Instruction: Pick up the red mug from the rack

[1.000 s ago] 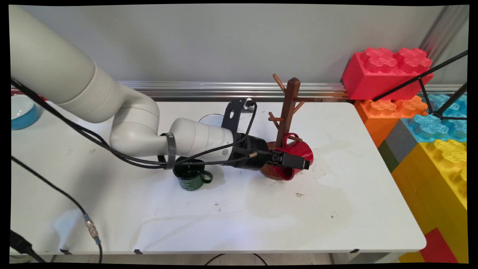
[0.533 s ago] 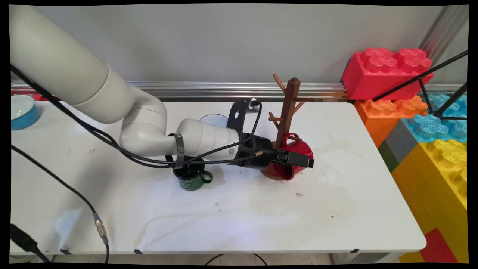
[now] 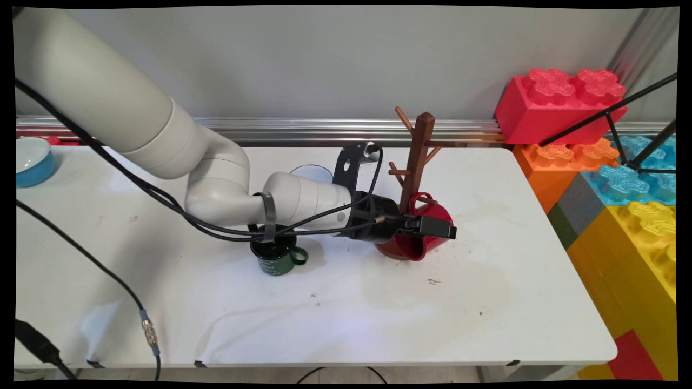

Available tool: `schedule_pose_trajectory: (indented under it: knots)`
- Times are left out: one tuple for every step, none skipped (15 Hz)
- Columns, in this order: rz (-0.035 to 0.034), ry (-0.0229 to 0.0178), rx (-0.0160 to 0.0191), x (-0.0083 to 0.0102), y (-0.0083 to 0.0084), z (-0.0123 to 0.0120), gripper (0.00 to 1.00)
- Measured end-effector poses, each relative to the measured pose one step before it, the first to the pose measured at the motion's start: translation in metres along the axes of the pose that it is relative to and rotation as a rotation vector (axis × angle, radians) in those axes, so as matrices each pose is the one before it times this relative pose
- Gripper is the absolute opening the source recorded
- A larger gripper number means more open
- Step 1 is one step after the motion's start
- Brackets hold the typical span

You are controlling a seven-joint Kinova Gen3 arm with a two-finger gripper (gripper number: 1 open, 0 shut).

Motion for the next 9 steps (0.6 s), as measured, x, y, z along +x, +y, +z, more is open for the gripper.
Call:
schedule_pose_trajectory:
  knots:
    - [-0.00252, 0.00044, 0.00018, 0.00009, -0.00053, 0.00067, 1.0]
    - [-0.00422, 0.00119, -0.00031, 0.0003, -0.00074, 0.0011, 1.0]
    - [-0.0031, 0.00095, -0.00032, 0.00017, -0.00049, 0.00069, 1.0]
    - [-0.00445, 0.00121, -0.00034, 0.00023, -0.00073, 0.00085, 1.0]
    - [-0.00416, 0.0013, -0.00075, 0.00029, -0.00064, 0.00078, 1.0]
    - [-0.00492, 0.00103, -0.00056, 0.00016, -0.00074, 0.00085, 1.0]
    - [-0.00455, 0.00074, -0.00052, 0.00017, -0.00067, 0.00088, 1.0]
    - [-0.00538, 0.00056, -0.00034, -0.00001, -0.00089, 0.00076, 1.0]
    - [-0.00361, 0.00014, 0.00014, -0.00012, -0.00069, 0.00035, 1.0]
